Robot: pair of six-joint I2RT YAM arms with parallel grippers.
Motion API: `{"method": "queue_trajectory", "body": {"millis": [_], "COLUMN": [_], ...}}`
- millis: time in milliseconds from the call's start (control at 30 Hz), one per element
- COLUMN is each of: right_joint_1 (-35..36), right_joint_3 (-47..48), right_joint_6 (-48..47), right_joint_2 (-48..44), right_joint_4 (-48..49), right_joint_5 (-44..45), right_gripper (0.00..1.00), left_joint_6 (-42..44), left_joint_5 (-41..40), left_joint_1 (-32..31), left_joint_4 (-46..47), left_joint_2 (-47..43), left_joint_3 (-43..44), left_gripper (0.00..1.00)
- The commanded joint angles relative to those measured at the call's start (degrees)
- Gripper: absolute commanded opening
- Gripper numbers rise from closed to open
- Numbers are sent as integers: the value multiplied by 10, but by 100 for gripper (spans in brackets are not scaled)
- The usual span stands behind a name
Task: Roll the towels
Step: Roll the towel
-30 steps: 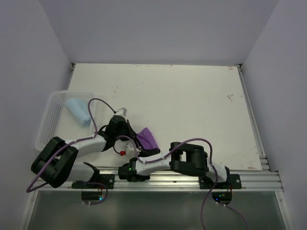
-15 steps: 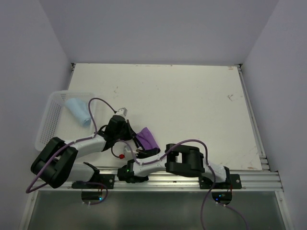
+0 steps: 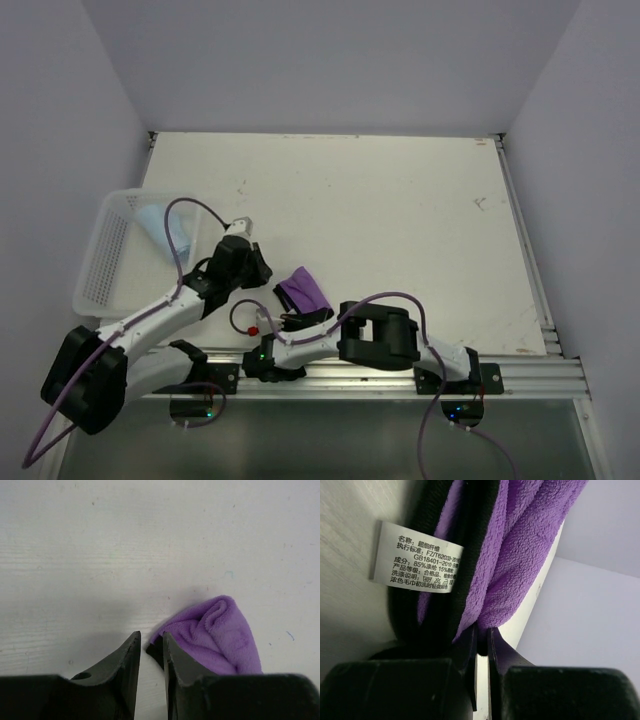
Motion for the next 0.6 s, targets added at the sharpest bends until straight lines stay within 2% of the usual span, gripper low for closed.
{"method": "queue_trajectory", "body": {"millis": [0,100,233,367,500,567], "right_joint_1": [-16,-17,-18,-19,-19,-20], "right_joint_3": [-10,-10,-6,-2,-1,1], "right_joint_6": [27,21,17,13,13,12], "right_joint_2": [45,45,48,54,56,60], "right_joint_4": [79,82,83,80,81,80], "right_joint_5": [-161,-167,-173,-177,-178,-180], "right_gripper": [0,0,0,0,0,0], "left_joint_6": [22,28,29,18,-8,-13], "left_joint_5": [-42,-20,52,194,272,294], "left_joint_1": [4,4,4,4,4,3], "left_joint_4": [-57,-46,52,149,247,264], "left_joint_2": [-51,-90,-109,-45,0,22], "left_joint_3": [51,57,44,39,17,11], "left_gripper": [28,29,29,26,24,24]}}
